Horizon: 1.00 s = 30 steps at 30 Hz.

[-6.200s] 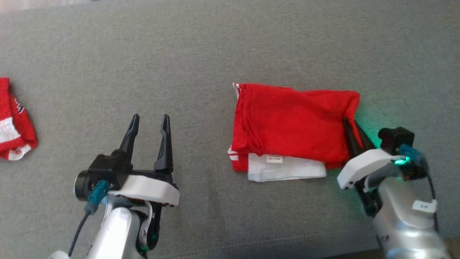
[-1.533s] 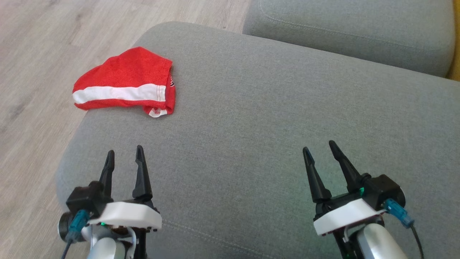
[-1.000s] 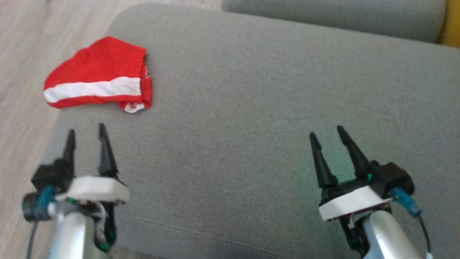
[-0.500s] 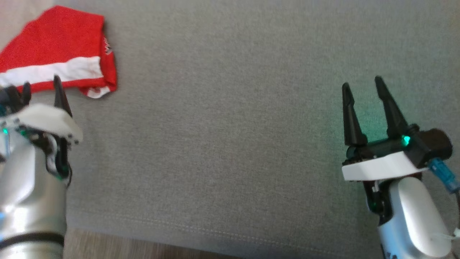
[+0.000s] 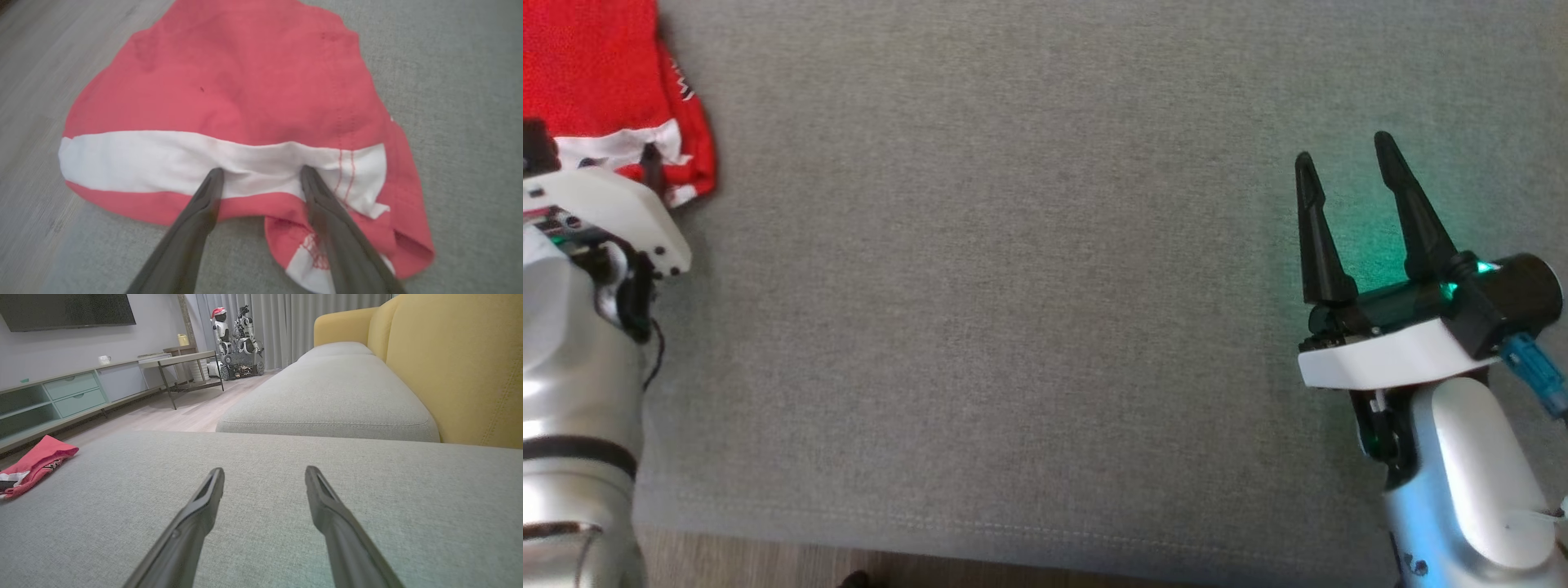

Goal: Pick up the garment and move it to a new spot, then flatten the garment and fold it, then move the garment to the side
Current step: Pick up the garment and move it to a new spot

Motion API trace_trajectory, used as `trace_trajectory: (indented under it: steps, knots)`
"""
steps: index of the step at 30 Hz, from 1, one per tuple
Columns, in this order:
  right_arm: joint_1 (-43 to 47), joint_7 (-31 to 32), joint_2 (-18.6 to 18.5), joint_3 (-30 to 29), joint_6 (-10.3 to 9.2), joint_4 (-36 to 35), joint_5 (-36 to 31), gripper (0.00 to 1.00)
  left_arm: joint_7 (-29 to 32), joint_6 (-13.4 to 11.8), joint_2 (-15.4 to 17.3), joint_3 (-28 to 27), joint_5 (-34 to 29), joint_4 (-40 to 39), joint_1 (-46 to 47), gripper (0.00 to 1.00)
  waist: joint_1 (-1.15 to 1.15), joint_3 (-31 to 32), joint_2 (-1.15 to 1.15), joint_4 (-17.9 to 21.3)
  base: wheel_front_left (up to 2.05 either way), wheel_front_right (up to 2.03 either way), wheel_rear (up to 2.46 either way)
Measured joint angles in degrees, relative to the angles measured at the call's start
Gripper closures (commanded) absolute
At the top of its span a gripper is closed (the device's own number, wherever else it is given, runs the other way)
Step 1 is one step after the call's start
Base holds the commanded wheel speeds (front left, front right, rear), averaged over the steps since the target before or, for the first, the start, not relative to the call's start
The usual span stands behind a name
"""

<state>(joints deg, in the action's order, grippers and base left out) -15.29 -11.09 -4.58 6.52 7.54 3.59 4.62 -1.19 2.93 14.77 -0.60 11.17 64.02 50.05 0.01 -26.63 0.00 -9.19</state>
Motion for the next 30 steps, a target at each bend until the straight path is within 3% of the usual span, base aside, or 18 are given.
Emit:
trace_trajectory:
  steps: [1,3,10,19,30]
  knots:
    - [-0.05,0.00,0.01,-0.01,0.00,-0.01,-0.05,0.00,0.60,0.53,0.30,0.07,0.01,0.97,0.68,1.00,0.00,-0.14,0.00,0.25,0.00,0.00,0.00]
    - [-0.12,0.00,0.01,-0.07,0.00,0.00,-0.09,0.00,1.08,1.68,0.63,0.47,0.00,2.12,1.77,1.00,0.00,-0.29,0.00,0.70,0.00,0.00,0.00]
    - [-0.54,-0.79,0.18,-0.10,0.00,1.47,-0.04,0.00,-0.90,2.22,1.19,1.98,0.00,4.80,2.20,1.00,0.00,1.07,0.00,1.59,0.00,0.00,0.00]
    - [-0.40,-2.11,0.56,-0.31,0.00,4.93,1.21,0.00,-11.94,3.19,0.37,2.89,0.58,1.30,1.71,1.00,-0.01,6.45,0.00,2.39,0.00,0.00,0.00]
    - [2.37,-3.13,1.11,-0.64,0.00,8.11,3.08,0.00,-11.31,4.20,-5.31,11.52,-1.01,-6.82,-1.64,1.00,-0.01,14.87,0.00,4.22,0.00,0.00,0.00]
